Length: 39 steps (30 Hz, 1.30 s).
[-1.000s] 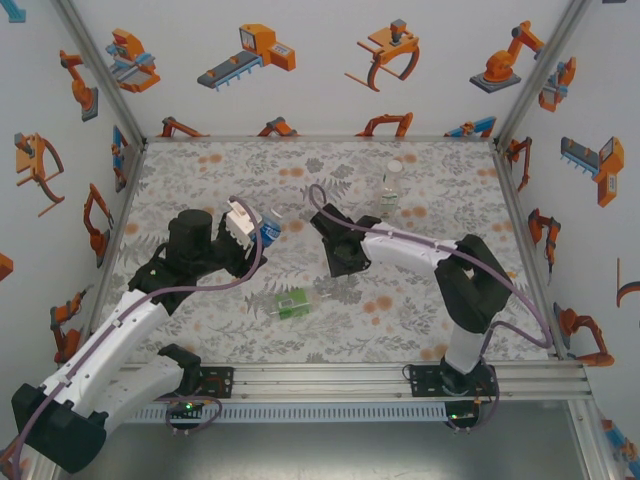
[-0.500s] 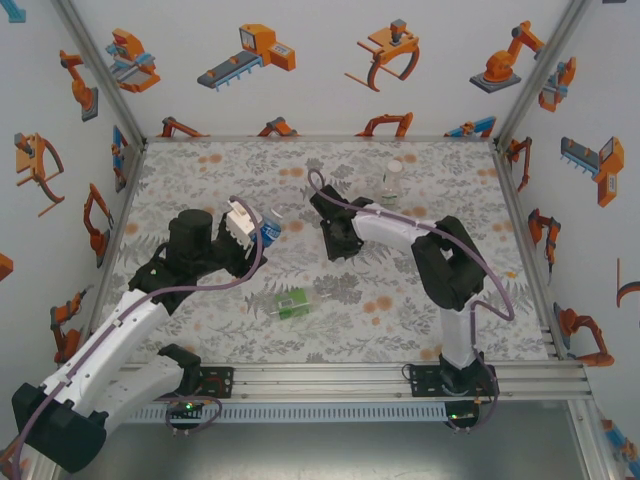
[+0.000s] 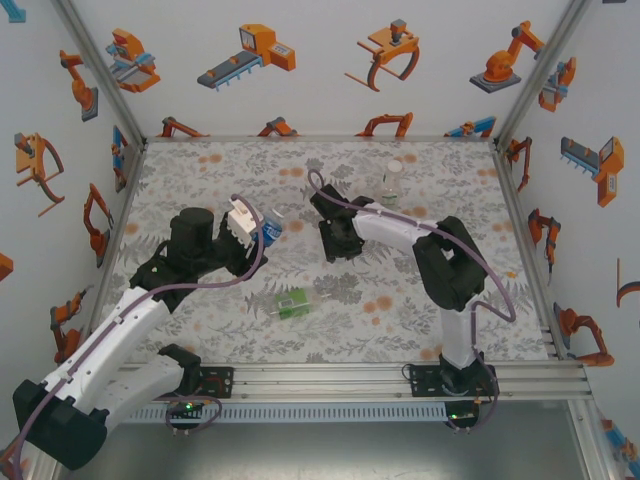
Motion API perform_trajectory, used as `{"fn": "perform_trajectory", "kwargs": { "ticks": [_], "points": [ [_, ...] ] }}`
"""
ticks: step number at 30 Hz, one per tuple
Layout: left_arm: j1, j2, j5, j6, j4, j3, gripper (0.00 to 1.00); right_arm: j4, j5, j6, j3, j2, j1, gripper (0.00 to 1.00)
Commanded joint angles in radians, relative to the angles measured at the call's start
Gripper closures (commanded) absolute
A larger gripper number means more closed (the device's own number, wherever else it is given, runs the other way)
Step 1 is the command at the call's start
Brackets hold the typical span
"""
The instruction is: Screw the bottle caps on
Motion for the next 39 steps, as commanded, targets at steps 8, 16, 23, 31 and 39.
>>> {"fn": "perform_trajectory", "kwargs": {
  "ticks": [8,16,23,31,39],
  "points": [
    [0.004,0.002,0.041,0.021,-0.006,0.038,1.00,0.000,-0.009,0.020,0.008,-0.055,0.000,0.56],
    [0.004,0.010,0.037,0.022,-0.011,0.042,1.00,0.007,-0.023,0.023,0.015,-0.042,0.000,0.58],
    [0.004,0.010,0.040,0.022,-0.011,0.043,1.00,0.007,-0.023,0.023,0.008,-0.037,0.000,0.58],
    [0.004,0.012,0.039,0.023,-0.013,0.043,1.00,0.011,-0.029,0.025,0.008,-0.029,0.000,0.58],
    [0.004,0.018,0.042,0.022,-0.015,0.046,1.00,-0.014,-0.009,0.016,0.028,-0.052,0.000,0.57]
  ]
}}
